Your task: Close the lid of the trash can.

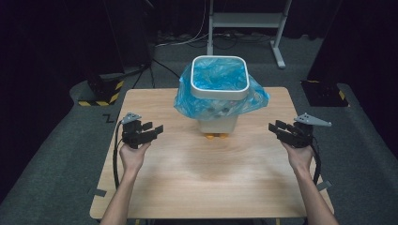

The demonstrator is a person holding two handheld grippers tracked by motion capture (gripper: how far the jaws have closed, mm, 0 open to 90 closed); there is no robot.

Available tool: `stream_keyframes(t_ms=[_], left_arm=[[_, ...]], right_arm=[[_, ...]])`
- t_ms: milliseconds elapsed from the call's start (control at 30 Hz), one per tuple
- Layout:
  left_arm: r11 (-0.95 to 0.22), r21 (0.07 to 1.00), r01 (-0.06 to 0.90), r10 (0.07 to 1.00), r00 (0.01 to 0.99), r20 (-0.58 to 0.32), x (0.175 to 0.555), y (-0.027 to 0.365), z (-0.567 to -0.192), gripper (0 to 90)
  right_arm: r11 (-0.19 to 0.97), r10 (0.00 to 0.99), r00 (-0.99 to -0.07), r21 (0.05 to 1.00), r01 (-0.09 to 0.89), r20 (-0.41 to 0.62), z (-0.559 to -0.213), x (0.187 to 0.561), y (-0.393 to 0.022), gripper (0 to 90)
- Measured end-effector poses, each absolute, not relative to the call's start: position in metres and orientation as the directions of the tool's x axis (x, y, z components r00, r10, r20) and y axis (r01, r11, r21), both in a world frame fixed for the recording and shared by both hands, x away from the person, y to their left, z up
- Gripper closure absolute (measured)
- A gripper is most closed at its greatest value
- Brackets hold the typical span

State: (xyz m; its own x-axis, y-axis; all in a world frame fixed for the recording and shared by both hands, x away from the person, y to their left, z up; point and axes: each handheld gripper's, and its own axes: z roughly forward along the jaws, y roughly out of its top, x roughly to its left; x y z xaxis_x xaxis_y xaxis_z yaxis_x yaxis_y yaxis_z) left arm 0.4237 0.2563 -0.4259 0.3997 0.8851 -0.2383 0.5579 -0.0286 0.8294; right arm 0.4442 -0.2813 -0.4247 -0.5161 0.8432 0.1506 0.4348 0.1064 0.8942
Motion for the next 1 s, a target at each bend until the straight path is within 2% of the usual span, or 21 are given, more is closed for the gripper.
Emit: stream_keyframes(t_ms=[1000], left_arm=[[-0.020,0.801,0.599,0.898,0.362,-0.249,0.438,0.247,-0.461,42.4]], right_arm=[[0.111,0.874,-0.458,0.847,0.520,0.166,-0.464,0.460,-0.276,58.4]])
